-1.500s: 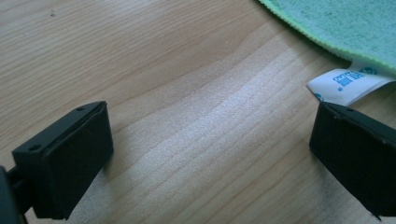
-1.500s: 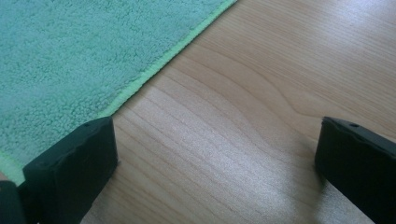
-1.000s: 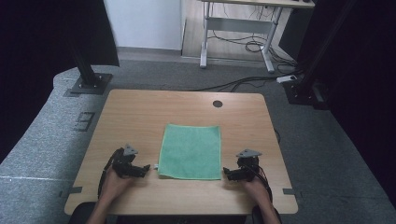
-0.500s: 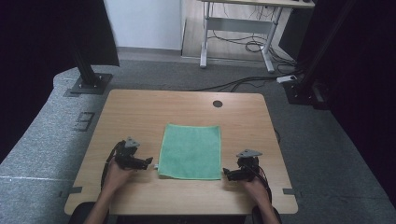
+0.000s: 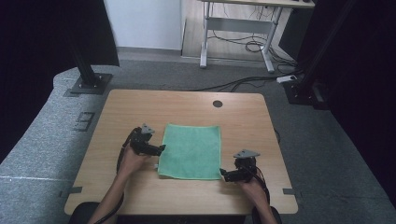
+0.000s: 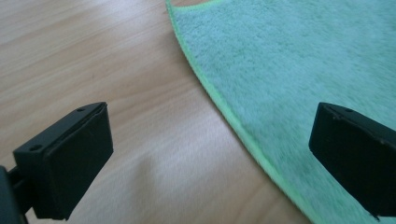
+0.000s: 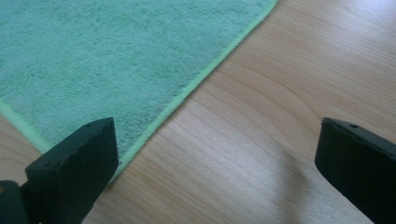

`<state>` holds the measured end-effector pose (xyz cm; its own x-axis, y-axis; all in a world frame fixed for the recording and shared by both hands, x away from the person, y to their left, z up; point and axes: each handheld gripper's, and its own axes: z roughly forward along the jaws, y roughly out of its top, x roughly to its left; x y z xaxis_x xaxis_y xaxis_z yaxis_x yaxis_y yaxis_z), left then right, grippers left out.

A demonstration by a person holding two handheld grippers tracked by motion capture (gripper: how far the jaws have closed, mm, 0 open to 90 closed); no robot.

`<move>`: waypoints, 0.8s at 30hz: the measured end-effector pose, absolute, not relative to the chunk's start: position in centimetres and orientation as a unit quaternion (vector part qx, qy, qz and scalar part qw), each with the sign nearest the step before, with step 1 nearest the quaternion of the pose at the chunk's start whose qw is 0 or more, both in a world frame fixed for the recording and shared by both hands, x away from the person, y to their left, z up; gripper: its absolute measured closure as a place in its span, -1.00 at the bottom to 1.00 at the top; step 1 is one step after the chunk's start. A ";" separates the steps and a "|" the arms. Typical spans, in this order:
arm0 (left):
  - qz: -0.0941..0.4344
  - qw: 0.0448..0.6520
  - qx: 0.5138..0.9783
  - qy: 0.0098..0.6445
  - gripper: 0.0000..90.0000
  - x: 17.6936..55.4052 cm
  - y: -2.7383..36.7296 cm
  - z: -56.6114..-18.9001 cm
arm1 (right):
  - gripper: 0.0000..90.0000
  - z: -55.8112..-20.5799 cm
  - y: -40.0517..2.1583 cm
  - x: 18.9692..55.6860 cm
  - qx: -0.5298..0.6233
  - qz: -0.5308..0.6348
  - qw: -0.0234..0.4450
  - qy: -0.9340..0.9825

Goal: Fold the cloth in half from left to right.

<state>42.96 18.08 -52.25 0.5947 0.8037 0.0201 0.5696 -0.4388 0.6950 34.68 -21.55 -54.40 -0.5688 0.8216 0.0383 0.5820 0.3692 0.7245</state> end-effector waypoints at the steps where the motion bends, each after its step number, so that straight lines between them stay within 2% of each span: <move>1: 0.179 0.326 0.831 0.413 -1.00 43.3 17.8 -52.5 | -1.00 -54.4 -21.4 34.6 0.432 0.358 0.167 0.811; 9: 0.188 0.303 0.829 0.430 -1.00 44.1 17.5 -54.4 | -1.00 -54.5 -20.2 34.4 0.417 0.353 0.164 0.821; 24: 0.202 0.288 0.827 0.438 -1.00 41.0 18.0 -54.4 | -1.00 -55.0 -20.2 34.8 0.419 0.319 0.184 0.830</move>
<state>41.00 18.03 -54.42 0.5345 0.8412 0.0820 0.6086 -0.4504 0.6532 34.77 -20.21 -55.02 -0.5812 0.8129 -0.0369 0.5784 0.4446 0.6839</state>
